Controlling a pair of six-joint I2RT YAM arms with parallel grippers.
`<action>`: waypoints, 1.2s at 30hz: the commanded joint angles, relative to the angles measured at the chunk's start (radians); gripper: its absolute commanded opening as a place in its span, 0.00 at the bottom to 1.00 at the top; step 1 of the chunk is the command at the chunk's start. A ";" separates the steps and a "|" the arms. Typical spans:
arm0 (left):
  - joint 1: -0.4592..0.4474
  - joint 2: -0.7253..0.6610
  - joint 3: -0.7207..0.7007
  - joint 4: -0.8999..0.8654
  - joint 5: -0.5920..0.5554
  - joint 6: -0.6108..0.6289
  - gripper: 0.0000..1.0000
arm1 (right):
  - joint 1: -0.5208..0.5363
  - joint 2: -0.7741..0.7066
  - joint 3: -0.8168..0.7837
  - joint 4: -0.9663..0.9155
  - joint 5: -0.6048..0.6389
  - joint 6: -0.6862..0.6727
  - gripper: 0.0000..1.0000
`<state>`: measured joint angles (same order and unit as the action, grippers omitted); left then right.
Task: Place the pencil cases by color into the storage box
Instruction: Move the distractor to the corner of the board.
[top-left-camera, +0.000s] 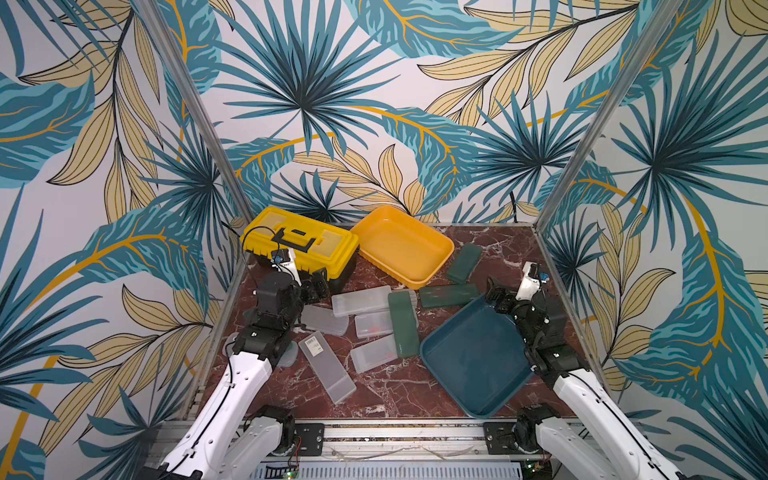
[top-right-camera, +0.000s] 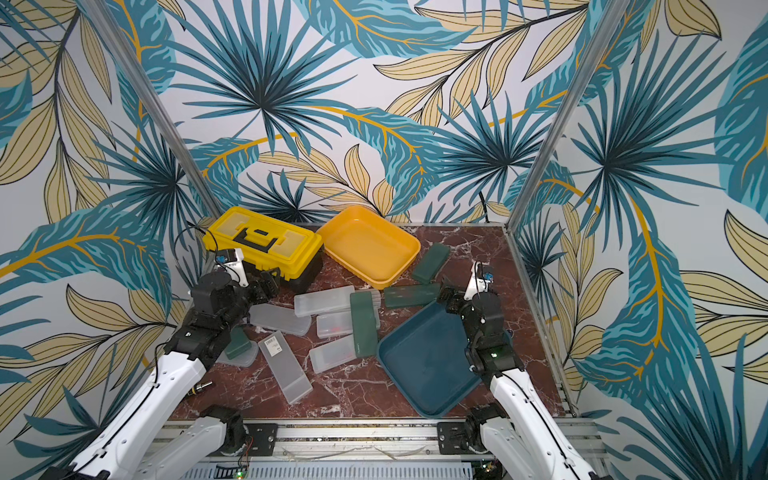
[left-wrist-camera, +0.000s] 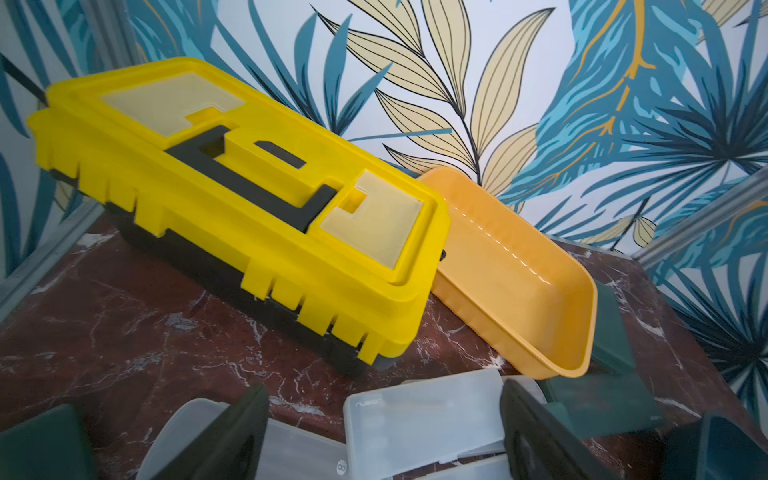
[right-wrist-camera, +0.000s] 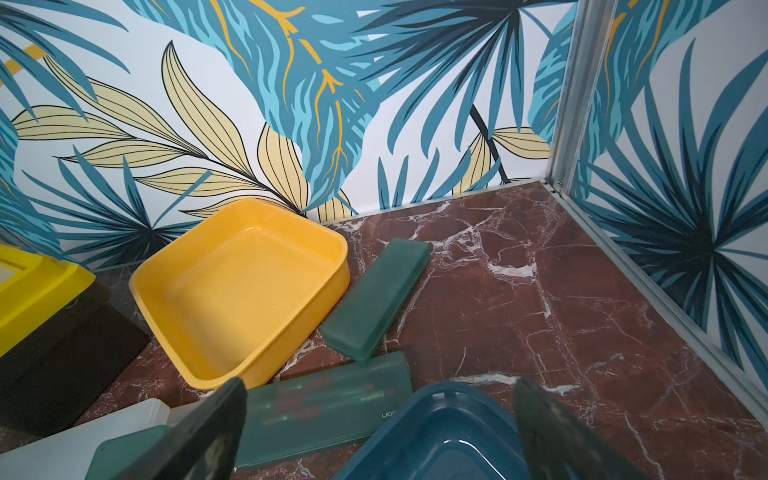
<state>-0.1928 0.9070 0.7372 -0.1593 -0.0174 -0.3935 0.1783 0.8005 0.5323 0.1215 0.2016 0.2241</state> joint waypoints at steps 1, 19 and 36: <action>-0.022 0.018 -0.029 0.060 0.066 0.008 0.87 | 0.009 0.001 -0.017 0.002 -0.011 -0.011 0.99; -0.142 0.272 0.040 0.147 0.016 0.027 0.87 | 0.022 0.024 -0.008 0.003 -0.032 -0.010 0.99; -0.137 0.515 0.182 0.254 -0.018 0.060 0.87 | 0.026 0.045 -0.011 0.022 -0.025 -0.013 0.99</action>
<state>-0.3340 1.4002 0.8566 0.0357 -0.0074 -0.3588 0.1974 0.8436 0.5323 0.1223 0.1783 0.2237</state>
